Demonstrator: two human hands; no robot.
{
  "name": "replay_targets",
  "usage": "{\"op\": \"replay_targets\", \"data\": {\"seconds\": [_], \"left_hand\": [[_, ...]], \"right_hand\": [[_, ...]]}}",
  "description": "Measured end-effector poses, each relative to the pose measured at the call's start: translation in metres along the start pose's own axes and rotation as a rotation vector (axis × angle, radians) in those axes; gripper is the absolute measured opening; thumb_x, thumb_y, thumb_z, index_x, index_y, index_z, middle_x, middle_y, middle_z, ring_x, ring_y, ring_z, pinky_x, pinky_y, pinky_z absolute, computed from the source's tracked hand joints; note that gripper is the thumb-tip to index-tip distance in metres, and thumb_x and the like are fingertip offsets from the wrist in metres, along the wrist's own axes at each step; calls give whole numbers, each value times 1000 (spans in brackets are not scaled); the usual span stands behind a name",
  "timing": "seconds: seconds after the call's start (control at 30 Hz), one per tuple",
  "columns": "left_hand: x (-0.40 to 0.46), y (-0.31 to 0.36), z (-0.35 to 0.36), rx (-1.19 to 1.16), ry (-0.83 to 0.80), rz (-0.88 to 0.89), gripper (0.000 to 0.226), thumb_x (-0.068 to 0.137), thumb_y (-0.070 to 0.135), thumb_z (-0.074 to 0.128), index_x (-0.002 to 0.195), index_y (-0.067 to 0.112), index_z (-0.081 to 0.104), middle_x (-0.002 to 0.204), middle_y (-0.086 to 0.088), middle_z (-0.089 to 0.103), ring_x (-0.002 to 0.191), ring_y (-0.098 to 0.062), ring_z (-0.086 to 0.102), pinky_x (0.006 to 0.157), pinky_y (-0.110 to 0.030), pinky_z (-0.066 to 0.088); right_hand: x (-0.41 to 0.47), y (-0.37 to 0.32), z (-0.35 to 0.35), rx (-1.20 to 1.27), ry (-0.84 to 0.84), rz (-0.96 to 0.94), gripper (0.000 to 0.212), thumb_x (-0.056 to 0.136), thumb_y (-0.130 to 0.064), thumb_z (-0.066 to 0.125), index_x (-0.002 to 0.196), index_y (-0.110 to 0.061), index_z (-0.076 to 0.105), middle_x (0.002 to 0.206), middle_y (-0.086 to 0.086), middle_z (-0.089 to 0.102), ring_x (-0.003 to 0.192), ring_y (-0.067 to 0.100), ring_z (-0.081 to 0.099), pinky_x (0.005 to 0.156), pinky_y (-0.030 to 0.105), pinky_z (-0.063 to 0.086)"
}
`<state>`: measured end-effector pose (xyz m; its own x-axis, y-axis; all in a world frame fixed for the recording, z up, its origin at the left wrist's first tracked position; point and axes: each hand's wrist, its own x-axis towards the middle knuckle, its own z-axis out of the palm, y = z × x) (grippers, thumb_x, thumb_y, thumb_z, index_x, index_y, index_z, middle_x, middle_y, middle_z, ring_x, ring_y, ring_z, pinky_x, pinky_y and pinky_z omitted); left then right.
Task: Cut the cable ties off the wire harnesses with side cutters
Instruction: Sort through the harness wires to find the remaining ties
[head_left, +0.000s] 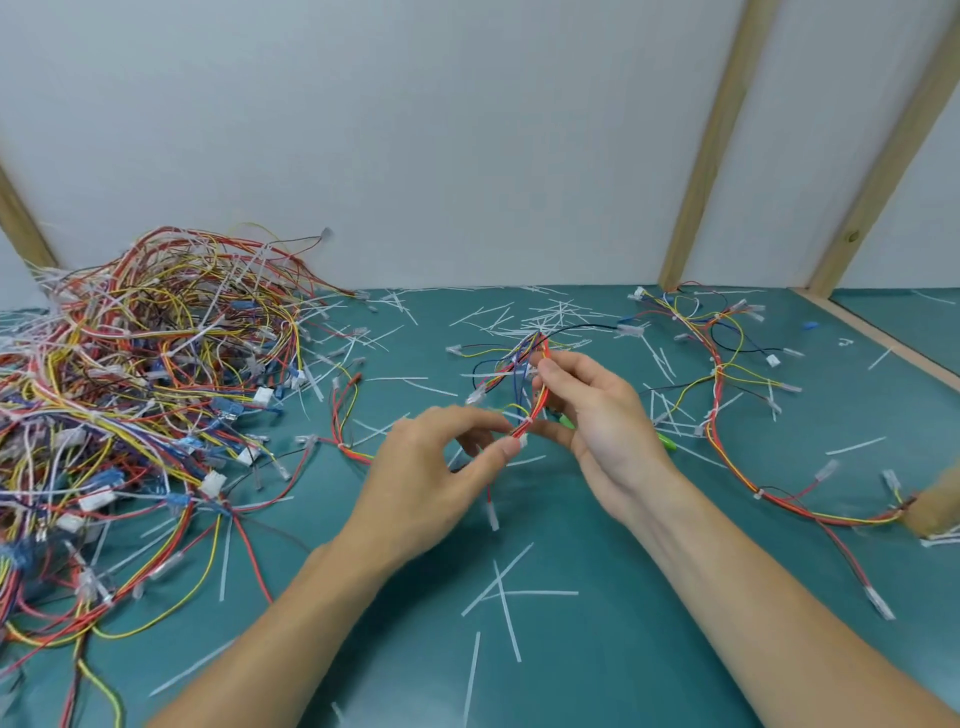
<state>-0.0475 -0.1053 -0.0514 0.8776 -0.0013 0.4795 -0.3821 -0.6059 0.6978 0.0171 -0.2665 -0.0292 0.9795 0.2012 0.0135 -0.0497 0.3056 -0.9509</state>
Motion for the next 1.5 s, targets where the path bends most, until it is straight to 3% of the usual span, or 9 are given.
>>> {"op": "replay_targets", "data": {"seconds": [0.23,0.37,0.53,0.77,1.0,1.1,1.23,1.37,1.5], "left_hand": [[4,-6,-3,-186,-30,-147,29,89,54,63,86,31,80,64,1,63,63,-15,52,62,-25,39],[6,-5,-3,-355,41,-253,26,79,42,76,95,22,80,61,16,57,53,0,44,55,-8,34],[9,-8,-5,-416,125,-301,11,76,22,86,84,24,79,62,12,53,56,-3,46,56,-8,36],[5,-2,-7,-168,232,-91,18,78,23,85,94,24,78,74,5,65,72,-4,59,68,-7,36],[3,-1,-10,-125,217,-81,14,92,15,67,100,26,72,78,12,73,81,-8,70,80,-26,50],[4,-8,-9,61,56,-120,29,96,3,53,95,24,72,85,12,74,88,-4,66,81,-32,52],[2,-12,-6,205,-181,-88,20,95,14,57,99,26,74,85,16,72,86,-2,60,104,-31,43],[2,-10,-6,-68,-220,-147,8,94,25,69,92,29,75,78,11,73,67,-7,64,72,-32,55],[9,-10,-12,-373,12,-241,10,94,12,68,93,16,77,79,1,73,59,-17,62,58,-33,54]], "right_hand": [[-5,8,10,-138,-74,-173,10,102,-8,59,105,-13,68,76,-13,68,64,6,61,61,27,59],[-4,7,9,-233,-43,-281,12,101,-6,61,104,-15,68,74,-13,67,64,3,64,63,23,59],[-4,13,8,-212,-28,-169,5,101,-12,64,103,-15,68,76,-6,71,65,8,68,65,25,59],[-4,11,6,-144,-25,-56,12,101,-16,64,111,-8,65,78,-2,72,69,15,74,62,23,58],[6,-3,-6,-3,129,-35,11,101,-18,64,109,-13,69,78,-6,68,64,11,66,58,21,54],[11,-6,-15,23,166,-34,16,102,-19,63,115,-12,70,77,-5,68,64,12,64,57,21,53],[16,-8,-22,-67,259,-101,14,102,-16,63,112,-15,73,77,-5,68,56,3,63,48,19,50],[18,-7,-26,-79,248,-51,20,105,-27,58,103,-18,76,83,-2,73,61,7,67,51,20,52],[14,-5,-19,-209,219,-108,24,106,-33,55,105,-23,75,96,-7,77,70,8,70,54,22,54]]}}
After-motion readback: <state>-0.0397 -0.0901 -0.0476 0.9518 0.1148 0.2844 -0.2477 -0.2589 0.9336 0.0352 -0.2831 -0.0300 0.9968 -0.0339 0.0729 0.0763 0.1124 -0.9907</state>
